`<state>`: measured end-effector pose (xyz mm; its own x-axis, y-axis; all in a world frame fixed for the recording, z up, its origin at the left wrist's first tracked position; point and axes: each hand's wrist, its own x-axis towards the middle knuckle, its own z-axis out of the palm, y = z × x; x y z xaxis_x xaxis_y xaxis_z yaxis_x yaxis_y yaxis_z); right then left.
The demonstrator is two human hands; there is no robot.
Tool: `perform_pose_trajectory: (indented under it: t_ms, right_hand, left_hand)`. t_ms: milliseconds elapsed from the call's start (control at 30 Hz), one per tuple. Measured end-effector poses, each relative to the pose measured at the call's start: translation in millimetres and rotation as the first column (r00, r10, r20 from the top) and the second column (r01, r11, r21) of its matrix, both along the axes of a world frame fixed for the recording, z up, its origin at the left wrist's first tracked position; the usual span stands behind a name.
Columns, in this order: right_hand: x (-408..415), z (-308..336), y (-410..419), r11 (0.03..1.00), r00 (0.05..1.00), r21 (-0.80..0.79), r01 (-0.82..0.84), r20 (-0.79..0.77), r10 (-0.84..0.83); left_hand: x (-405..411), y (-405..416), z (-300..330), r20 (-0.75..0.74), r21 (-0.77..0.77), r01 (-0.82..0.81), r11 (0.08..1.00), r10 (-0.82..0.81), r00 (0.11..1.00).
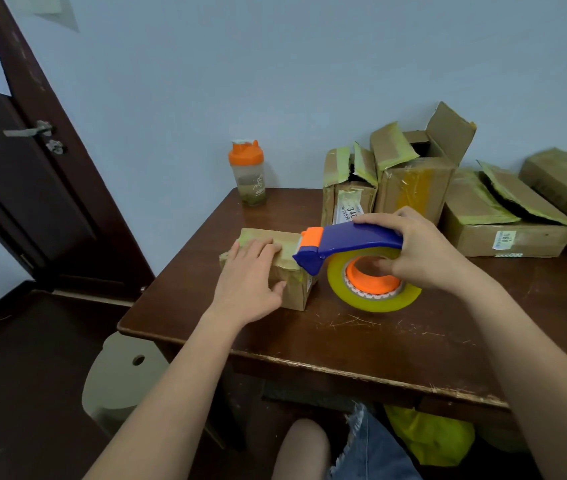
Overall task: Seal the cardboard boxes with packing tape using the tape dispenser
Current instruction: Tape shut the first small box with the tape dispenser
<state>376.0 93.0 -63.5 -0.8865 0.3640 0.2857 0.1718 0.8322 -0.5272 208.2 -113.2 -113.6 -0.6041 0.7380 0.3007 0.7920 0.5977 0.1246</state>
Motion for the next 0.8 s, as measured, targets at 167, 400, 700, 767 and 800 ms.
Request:
perform_pose_trajectory:
  t_ms: [167,400,700,767,800]
  right_hand:
    - [3.5,-7.1,5.9,0.998,0.997,-0.048,-0.038,0.062,0.041]
    - [3.1,-4.9,12.0,0.982,0.979,-0.162,-0.102,0.157,0.128]
    - [1.6,-4.7,8.7,0.989,0.959,-0.130,-0.066,0.266,0.099]
    - [1.1,-8.4,9.1,0.986,0.961,-0.157,-0.055,0.261,0.095]
    - [0.9,-10.7,9.2,0.981,0.963,-0.186,-0.053,0.249,0.099]
  left_hand:
    - [1.0,4.8,-6.5,-0.059,-0.001,-0.008,1.000,0.008,0.998]
    - [1.4,3.0,-12.5,-0.065,0.042,0.006,0.999,-0.003,0.998]
    - [0.9,5.3,-15.4,0.032,0.150,0.015,0.989,-0.020,0.999]
    - [0.7,6.2,-17.4,0.023,0.171,0.041,0.984,-0.045,0.999]
    - [0.3,6.4,-18.1,0.013,0.179,0.057,0.982,-0.061,0.998]
